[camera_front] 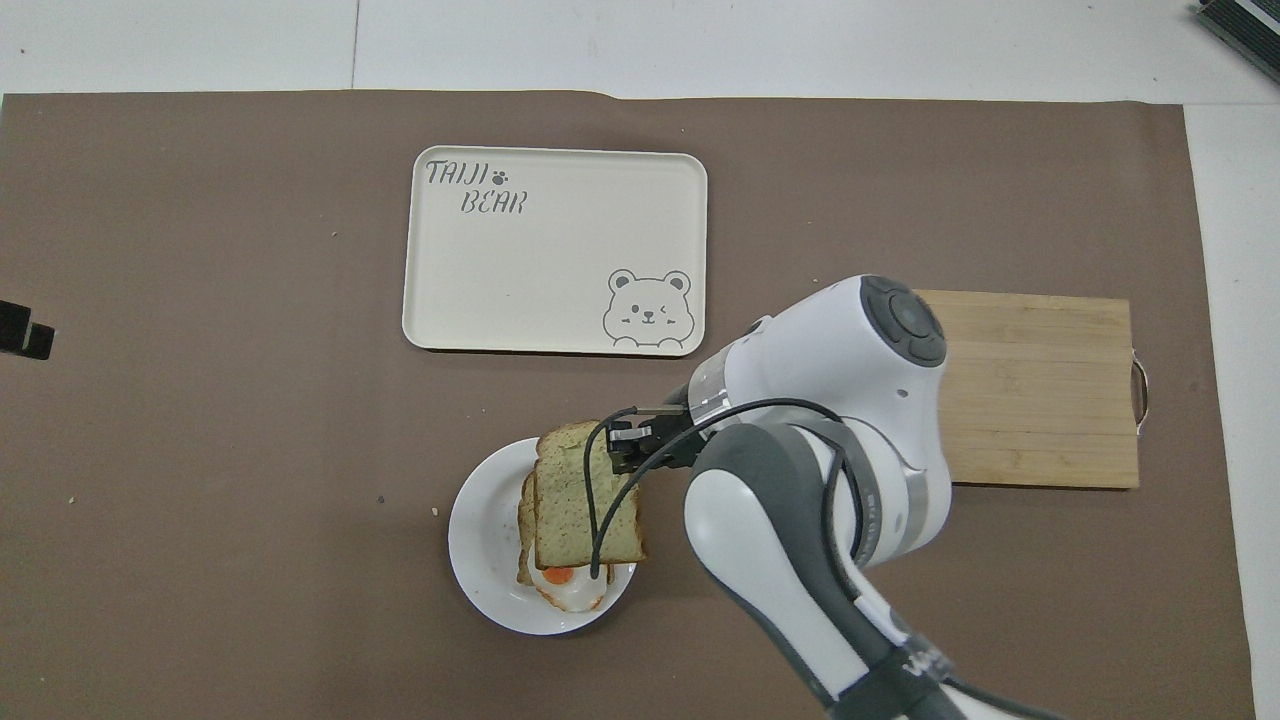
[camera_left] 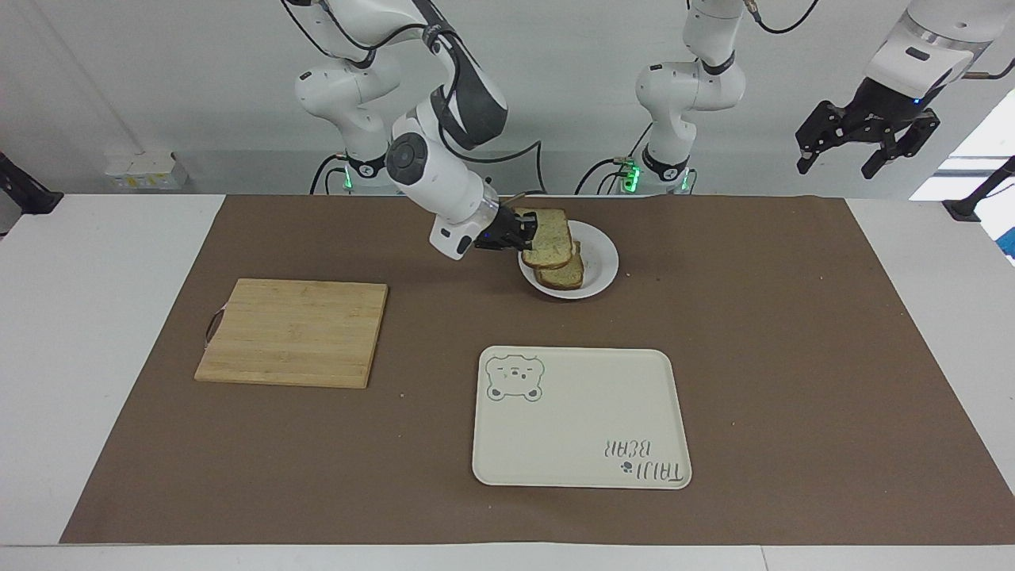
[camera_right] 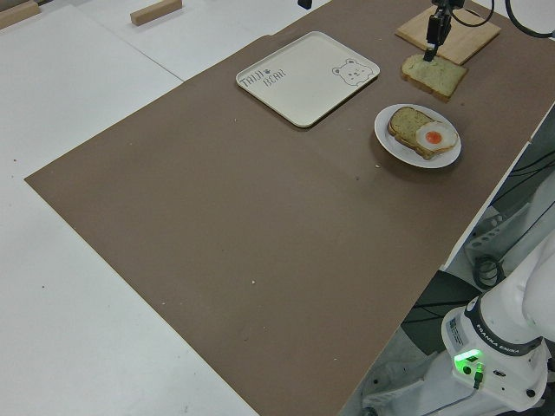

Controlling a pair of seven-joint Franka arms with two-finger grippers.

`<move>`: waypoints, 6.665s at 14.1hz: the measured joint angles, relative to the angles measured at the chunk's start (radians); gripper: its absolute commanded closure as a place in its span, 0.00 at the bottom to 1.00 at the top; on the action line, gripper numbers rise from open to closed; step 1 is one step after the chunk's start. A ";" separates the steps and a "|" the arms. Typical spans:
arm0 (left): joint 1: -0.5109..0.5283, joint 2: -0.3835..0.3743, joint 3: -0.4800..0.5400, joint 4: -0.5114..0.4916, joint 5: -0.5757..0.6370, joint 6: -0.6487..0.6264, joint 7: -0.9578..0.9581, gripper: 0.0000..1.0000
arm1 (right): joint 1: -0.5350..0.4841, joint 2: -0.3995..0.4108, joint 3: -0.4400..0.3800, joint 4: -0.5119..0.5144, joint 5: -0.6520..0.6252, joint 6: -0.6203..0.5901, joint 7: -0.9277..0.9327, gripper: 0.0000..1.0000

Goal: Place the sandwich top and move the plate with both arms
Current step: 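Lower the bread slice onto the egg and open the right gripper, then withdraw the right gripper while the left gripper reaches toward the plate, then grip the plate rim with the left gripper while the right gripper retracts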

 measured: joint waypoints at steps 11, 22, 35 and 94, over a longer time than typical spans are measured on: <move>0.000 0.000 0.000 0.000 0.000 0.000 0.000 0.00 | 0.165 0.102 -0.001 -0.046 0.001 0.174 0.062 1.00; 0.000 0.000 0.000 0.000 0.000 0.000 0.000 0.00 | 0.167 0.106 -0.001 -0.085 0.001 0.201 0.062 0.95; 0.000 0.000 0.000 0.000 0.000 0.000 0.000 0.00 | 0.164 0.104 -0.015 -0.075 -0.156 0.204 0.059 0.00; -0.147 -0.222 -0.027 -1.373 -1.077 0.942 0.633 0.00 | -0.571 -0.284 -0.037 0.212 -0.706 -0.516 -0.163 0.00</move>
